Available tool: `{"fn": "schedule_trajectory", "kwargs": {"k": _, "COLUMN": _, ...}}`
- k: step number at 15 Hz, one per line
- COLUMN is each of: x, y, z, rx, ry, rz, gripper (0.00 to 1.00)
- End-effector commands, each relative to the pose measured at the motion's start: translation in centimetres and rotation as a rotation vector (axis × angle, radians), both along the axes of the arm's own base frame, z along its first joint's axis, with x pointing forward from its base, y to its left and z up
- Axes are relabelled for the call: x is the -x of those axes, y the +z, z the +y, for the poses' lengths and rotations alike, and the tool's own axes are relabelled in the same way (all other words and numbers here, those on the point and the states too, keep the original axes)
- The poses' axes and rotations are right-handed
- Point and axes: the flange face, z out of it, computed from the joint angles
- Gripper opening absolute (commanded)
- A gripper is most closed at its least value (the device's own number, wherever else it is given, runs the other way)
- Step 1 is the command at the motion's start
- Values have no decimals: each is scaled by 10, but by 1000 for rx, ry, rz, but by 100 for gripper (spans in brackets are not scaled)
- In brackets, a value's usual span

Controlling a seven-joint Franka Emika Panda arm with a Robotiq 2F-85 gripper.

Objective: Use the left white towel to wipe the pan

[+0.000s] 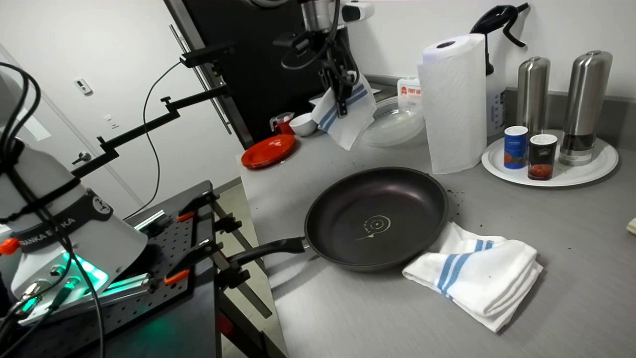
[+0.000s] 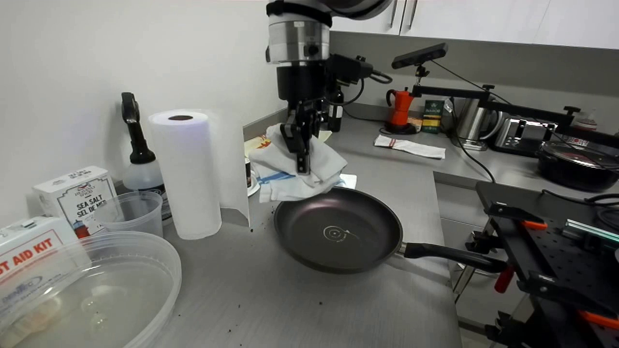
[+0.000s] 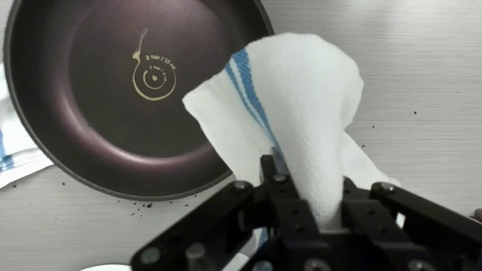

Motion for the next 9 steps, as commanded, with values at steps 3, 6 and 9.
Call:
{"fn": "schedule_trajectory", "kwargs": {"k": 3, "x": 4, "y": 21, "z": -55, "rx": 42, "ry": -67, "rz": -36, "gripper": 4}}
{"fn": "schedule_trajectory", "kwargs": {"k": 6, "x": 6, "y": 14, "z": -87, "rx": 96, "ry": -95, "rz": -60, "gripper": 4}}
{"fn": "schedule_trajectory", "kwargs": {"k": 9, "x": 13, "y": 0, "z": -111, "rx": 174, "ry": -87, "rz": -69, "gripper": 4}}
